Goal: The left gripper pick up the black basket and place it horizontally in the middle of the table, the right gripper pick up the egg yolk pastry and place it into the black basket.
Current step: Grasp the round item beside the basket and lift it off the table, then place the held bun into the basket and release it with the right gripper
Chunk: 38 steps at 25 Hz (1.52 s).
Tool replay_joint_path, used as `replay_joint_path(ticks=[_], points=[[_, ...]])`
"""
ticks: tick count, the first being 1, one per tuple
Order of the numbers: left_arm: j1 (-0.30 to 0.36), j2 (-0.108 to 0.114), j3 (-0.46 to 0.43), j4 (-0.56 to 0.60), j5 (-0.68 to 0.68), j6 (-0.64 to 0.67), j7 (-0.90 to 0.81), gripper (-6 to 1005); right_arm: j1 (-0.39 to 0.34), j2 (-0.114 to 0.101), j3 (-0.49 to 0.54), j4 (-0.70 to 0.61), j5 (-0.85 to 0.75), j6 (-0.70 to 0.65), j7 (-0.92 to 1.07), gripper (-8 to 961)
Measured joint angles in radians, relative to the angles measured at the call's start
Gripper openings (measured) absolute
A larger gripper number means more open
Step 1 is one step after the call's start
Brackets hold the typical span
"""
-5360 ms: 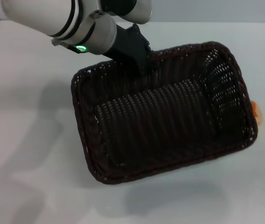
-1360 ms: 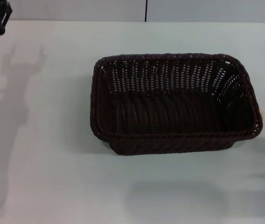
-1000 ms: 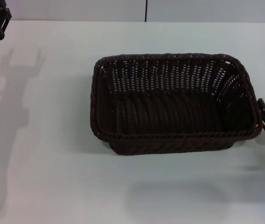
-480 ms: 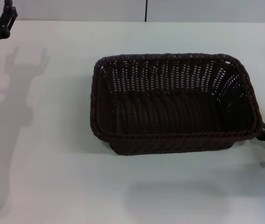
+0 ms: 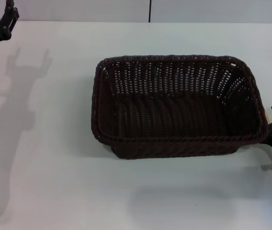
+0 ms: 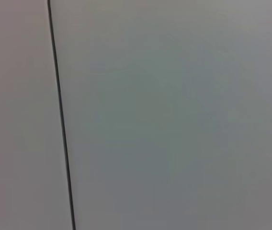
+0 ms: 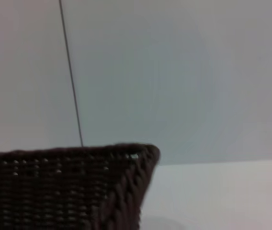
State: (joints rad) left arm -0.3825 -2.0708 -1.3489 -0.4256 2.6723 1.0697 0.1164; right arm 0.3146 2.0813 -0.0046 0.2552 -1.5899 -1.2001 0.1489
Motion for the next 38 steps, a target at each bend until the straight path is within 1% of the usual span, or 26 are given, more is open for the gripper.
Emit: replay_joint_path(ticks=[3,10,18,19,22,24,27,29,31,32,33,38], points=[[0.001,0.0,0.005,0.0,0.0,0.001,0.0,844,0.003,0.0,0.005,0.001,0.005,0.033,0.0,685],[0.002,0.0,0.01,0.002,0.0,0.003,0.001,844,-0.011,0.002,0.031,0.002,0.008,0.004,-0.008,451],[0.004,0.0,0.011,0.001,0.0,0.004,0.001,844,-0.074,0.005,0.089,0.005,0.008,-0.14,-0.017,276],[0.003,0.0,0.014,0.001,0.0,0.004,0.001,844,-0.086,0.005,0.097,0.009,0.009,-0.167,-0.022,254],[0.003,0.0,0.02,0.001,0.0,0.004,0.002,844,-0.126,0.005,0.102,0.033,0.007,-0.311,-0.057,196],[0.004,0.0,0.021,0.0,0.0,0.004,0.002,844,-0.15,0.005,0.083,0.062,0.001,-0.433,-0.109,167],[0.004,0.0,0.021,-0.001,0.0,0.004,0.002,844,-0.167,0.004,0.037,0.1,-0.014,-0.582,-0.173,130],[0.002,0.0,0.021,-0.001,0.0,0.004,0.002,844,-0.164,0.004,0.012,0.111,-0.035,-0.654,-0.196,113],[0.0,0.0,0.022,0.0,0.0,0.004,0.002,844,-0.148,0.005,0.004,0.118,-0.067,-0.676,-0.2,96],[0.0,0.0,0.022,0.0,0.0,0.004,0.002,844,-0.122,0.004,0.003,0.124,-0.097,-0.676,-0.201,87],[0.0,0.0,0.022,0.0,0.0,0.004,0.002,844,-0.122,0.004,0.003,0.124,-0.097,-0.676,-0.201,78],[0.003,0.0,0.022,-0.006,0.0,0.004,0.001,844,-0.045,0.002,-0.025,0.122,-0.141,-0.631,-0.2,61]])
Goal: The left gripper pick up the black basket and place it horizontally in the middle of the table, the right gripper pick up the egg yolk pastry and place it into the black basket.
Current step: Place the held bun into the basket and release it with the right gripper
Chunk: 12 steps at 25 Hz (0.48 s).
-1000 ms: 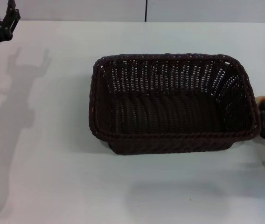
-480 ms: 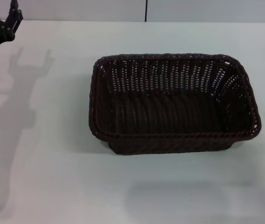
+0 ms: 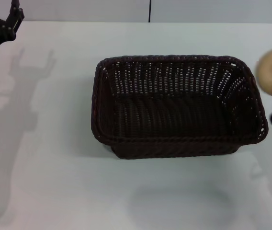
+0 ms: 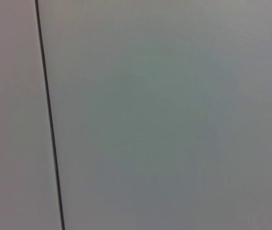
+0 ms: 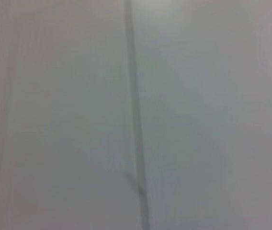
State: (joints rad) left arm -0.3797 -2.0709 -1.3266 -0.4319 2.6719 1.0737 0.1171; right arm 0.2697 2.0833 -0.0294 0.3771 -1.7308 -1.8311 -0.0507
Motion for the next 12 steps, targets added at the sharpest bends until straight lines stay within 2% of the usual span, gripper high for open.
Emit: replay_joint_path(ticks=[6,12], points=[[0.005,0.0,0.0,0.0,-0.005,0.0,-0.003,844,0.044,-0.005,0.0,-0.005,-0.014,0.077,0.067,123],[0.008,0.001,-0.001,0.002,-0.005,0.001,-0.005,844,0.041,-0.006,0.004,-0.006,-0.01,0.08,0.078,200]])
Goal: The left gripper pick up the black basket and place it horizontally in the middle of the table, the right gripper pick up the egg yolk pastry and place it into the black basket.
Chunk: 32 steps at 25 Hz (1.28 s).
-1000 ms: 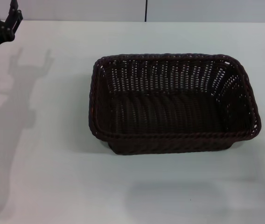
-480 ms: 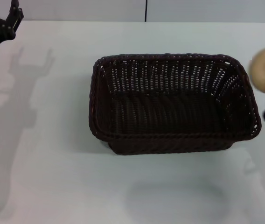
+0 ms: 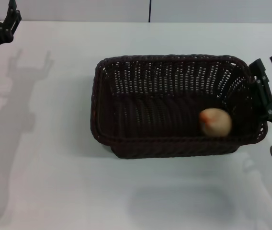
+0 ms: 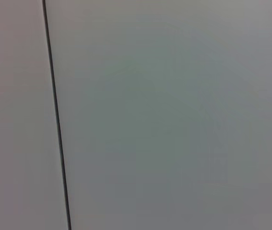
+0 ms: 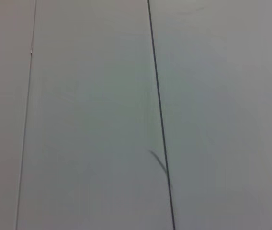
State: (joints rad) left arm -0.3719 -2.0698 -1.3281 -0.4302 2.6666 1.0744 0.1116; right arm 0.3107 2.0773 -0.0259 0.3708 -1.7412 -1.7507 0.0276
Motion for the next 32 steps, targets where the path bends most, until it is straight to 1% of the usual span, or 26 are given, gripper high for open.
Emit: replay_joint_path(ticks=[1,3,7,10,14,18,21,26,32], points=[[0.0,0.0,0.0,0.002,0.0,0.0,0.0,844,-0.006,0.0,0.006,0.0,0.001,-0.004,0.001,213],[0.002,0.0,0.0,0.005,-0.001,0.0,0.0,844,-0.027,0.0,0.03,0.0,0.003,-0.018,0.002,309],[0.013,0.0,0.002,0.005,0.0,0.003,-0.001,844,-0.124,0.004,0.165,0.001,0.036,-0.067,0.001,500],[0.025,0.0,0.002,0.003,-0.001,0.004,-0.001,844,-0.197,0.0,0.239,-0.015,0.096,-0.081,0.005,639],[0.045,-0.001,0.015,0.005,0.001,0.008,-0.002,844,-0.262,0.001,0.266,-0.082,0.2,-0.072,0.064,833],[0.077,-0.001,0.053,0.001,0.0,0.009,-0.003,844,-0.313,0.003,0.268,-0.137,0.284,-0.055,0.16,833],[0.095,-0.002,0.068,0.001,-0.001,0.009,-0.003,844,-0.334,0.004,0.269,-0.15,0.314,-0.055,0.174,832],[0.118,-0.004,0.082,0.007,-0.002,0.017,-0.018,844,-0.341,0.004,0.268,-0.15,0.318,-0.052,0.175,832],[0.14,-0.004,0.089,0.022,-0.002,0.059,-0.088,844,-0.332,0.004,0.267,-0.15,0.319,-0.051,0.175,833]])
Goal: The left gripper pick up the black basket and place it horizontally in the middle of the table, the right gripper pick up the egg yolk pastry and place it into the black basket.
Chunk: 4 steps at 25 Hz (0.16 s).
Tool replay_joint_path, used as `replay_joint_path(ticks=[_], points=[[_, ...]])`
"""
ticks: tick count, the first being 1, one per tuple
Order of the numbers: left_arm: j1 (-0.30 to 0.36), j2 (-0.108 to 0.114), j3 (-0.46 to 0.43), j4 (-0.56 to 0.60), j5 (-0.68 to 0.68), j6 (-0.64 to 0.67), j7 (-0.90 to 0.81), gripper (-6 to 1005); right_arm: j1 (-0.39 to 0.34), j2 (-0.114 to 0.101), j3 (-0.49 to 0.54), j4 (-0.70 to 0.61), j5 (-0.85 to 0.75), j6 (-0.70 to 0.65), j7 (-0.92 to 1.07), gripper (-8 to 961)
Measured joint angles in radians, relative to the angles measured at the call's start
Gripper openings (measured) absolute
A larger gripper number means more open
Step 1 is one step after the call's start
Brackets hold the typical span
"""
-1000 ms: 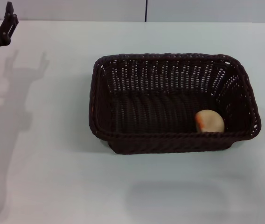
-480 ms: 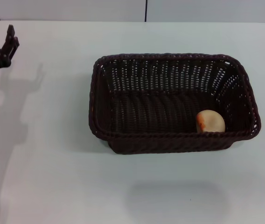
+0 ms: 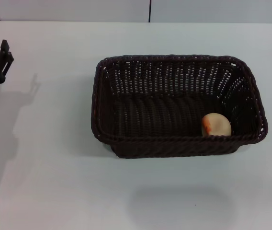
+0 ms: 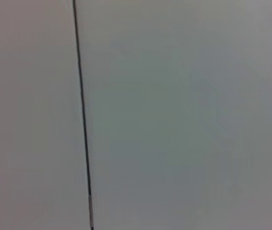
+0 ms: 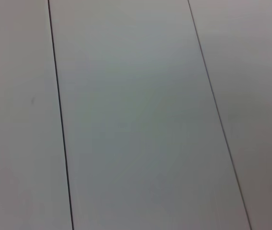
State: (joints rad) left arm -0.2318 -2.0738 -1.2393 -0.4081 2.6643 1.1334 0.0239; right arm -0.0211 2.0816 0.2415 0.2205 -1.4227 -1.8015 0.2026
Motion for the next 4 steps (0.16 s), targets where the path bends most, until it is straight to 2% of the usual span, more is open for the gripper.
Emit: replay_joint_path(ticks=[4], points=[[0.002,0.0,0.01,0.031,-0.002,0.068,-0.021,844,0.004,0.0,-0.003,-0.001,0.001,0.0,-0.001,833]])
